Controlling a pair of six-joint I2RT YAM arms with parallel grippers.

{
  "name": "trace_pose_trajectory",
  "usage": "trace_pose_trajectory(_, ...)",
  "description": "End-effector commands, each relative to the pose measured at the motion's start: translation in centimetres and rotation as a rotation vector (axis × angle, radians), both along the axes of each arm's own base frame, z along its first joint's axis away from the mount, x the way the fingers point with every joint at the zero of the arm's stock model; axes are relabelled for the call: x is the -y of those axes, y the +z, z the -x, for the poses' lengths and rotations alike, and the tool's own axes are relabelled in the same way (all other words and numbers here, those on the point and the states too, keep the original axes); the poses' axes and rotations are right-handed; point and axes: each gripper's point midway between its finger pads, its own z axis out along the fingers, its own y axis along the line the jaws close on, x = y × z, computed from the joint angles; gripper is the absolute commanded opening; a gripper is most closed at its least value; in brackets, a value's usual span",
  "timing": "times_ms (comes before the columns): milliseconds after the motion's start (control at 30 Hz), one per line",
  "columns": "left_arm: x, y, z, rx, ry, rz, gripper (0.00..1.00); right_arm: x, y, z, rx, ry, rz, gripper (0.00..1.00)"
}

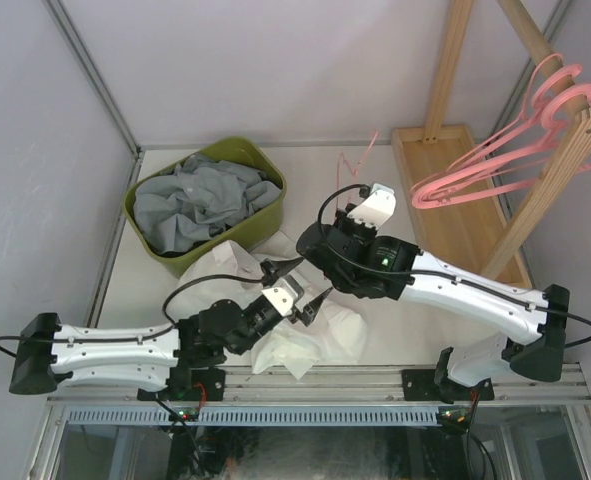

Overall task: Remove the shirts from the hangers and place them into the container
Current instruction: Place the hanger at the clothesline.

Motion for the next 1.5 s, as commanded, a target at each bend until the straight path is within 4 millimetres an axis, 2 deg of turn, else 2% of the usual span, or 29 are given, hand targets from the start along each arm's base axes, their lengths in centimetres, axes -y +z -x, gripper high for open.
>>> trace_pose_trajectory(0,0.4,2.3,-0.2,0.088,0.015,0.029,0.79,0.1,1.2,0.0,0.027,-0.049,-0.051,0.0)
trace_pose_trajectory(300,0.3,2.5,-1.5,0.132,0.124,0.016,0.56,-0.9,0.9,0.2,0.013,-0.041,-0.086,0.0)
trace_pose_trajectory(367,0.0,2.7,-1.8,0.135,0.151,0.029,0.49,-0.7,1.0,0.2,0.018,-0.049,-0.084,0.0)
trace_pose_trajectory(600,-0.6,3.0,-2.4,0.174,0.208,0.014,0.37,-1.3,0.9,0.5,0.017,-0.008,-0.077,0.0)
trace_pose_trajectory(767,-1.8,3.2,-3.2,0.167,0.287,0.01,0.18,-0.9,0.5,0.9,0.02,0.014,-0.073,0.0)
trace_pose_trajectory(833,-2.3,3.0,-3.5,0.168,0.324,-0.001,0.18,-0.9,0.5,1.0,0.016,0.022,-0.083,0.0)
trace_pose_trajectory(900,-2.5,2.9,-3.7,0.178,0.347,-0.013,0.26,-0.9,0.5,1.2,0.014,0.025,-0.097,0.0)
trace_pose_trajectory(1100,-2.1,3.8,-3.9,0.2,0.357,-0.007,0.32,-1.8,0.3,1.5,0.002,0.056,-0.113,0.0)
trace_pose_trajectory(1167,-2.1,3.7,-4.0,0.2,0.369,-0.018,0.25,-2.0,0.3,1.7,0.002,0.06,-0.119,0.0)
trace_pose_trajectory(1233,-2.6,3.5,-4.3,0.189,0.401,-0.022,0.03,-2.1,0.3,1.9,-0.001,0.065,-0.12,0.0)
trace_pose_trajectory(1400,-3.6,3.8,-4.2,0.177,0.412,0.012,0.0,-2.4,0.3,2.1,-0.005,0.108,-0.107,0.02)
trace_pose_trajectory(1467,-4.1,3.9,-4.2,0.159,0.41,0.044,0.0,-2.6,0.5,2.2,0.002,0.154,-0.079,0.18)
